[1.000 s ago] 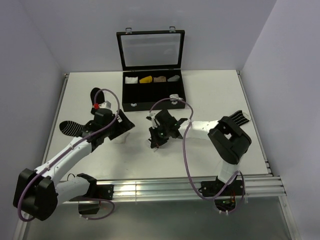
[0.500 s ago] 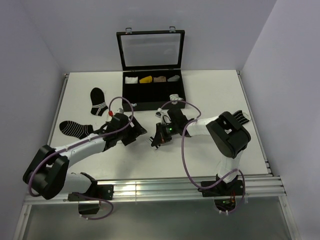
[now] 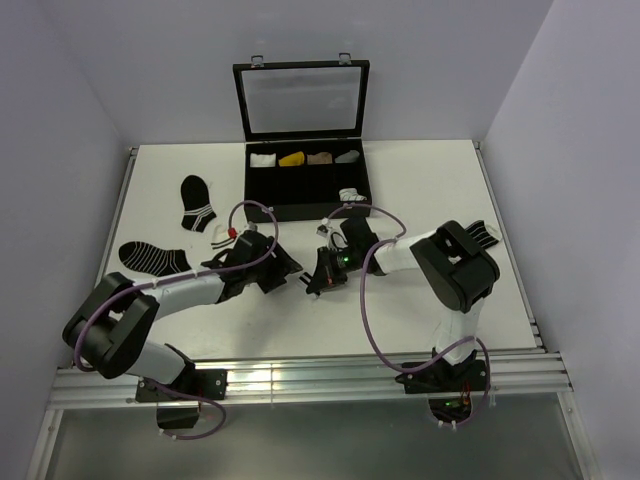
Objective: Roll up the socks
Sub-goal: Roll the sock at the center of the board.
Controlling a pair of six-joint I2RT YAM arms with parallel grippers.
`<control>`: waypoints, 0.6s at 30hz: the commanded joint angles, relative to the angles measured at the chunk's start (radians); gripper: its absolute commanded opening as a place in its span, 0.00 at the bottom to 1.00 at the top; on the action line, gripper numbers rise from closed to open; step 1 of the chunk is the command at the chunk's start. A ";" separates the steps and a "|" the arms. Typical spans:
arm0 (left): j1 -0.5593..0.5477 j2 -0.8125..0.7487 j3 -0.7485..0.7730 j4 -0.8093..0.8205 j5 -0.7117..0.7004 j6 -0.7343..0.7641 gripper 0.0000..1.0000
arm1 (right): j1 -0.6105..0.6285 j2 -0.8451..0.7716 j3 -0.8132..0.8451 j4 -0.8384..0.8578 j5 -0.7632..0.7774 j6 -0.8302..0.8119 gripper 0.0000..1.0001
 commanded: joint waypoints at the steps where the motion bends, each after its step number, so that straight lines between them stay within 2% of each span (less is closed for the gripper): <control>1: -0.009 -0.014 -0.036 0.130 0.003 -0.041 0.65 | -0.019 0.021 -0.012 0.046 -0.016 0.012 0.00; 5: -0.015 0.014 -0.036 0.182 0.029 -0.036 0.63 | -0.026 0.027 -0.015 0.065 -0.039 0.029 0.00; 16: -0.023 0.089 0.001 0.133 0.041 -0.039 0.62 | -0.026 0.022 -0.007 0.042 -0.039 0.012 0.00; 18: -0.024 0.098 0.010 0.124 0.034 -0.039 0.57 | -0.026 0.019 -0.009 0.040 -0.037 0.012 0.00</control>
